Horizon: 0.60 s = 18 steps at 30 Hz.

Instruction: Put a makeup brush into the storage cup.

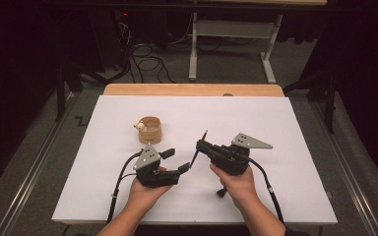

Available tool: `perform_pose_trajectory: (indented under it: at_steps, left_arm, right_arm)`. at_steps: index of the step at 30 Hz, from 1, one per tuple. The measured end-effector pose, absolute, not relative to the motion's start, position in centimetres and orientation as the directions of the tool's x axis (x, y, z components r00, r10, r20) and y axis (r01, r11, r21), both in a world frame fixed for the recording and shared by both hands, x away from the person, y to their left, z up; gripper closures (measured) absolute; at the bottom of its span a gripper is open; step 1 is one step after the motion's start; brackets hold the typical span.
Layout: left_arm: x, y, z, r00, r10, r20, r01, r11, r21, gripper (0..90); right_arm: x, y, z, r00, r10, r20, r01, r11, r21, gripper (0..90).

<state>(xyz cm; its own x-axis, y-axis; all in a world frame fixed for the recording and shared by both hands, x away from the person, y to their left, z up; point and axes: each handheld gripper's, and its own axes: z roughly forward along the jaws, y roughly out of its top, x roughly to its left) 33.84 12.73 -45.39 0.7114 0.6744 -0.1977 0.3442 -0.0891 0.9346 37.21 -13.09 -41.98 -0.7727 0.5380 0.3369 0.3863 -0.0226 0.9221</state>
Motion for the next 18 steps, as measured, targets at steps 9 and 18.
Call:
perform_pose_trajectory:
  at_steps: [9,18]
  left_arm:
    - [33.7,12.4,-45.4,0.717,0.675,-0.176,0.330,-0.105,0.938,20.2]
    - [33.5,12.3,-45.1,0.725,0.667,-0.173,0.312,-0.095,0.945,24.2]
  right_arm:
    - [36.7,-12.4,-41.9,-0.795,0.534,0.286,0.353,0.024,0.935,84.6]
    - [36.2,-11.5,-42.2,-0.814,0.526,0.248,0.334,0.073,0.940,84.6]
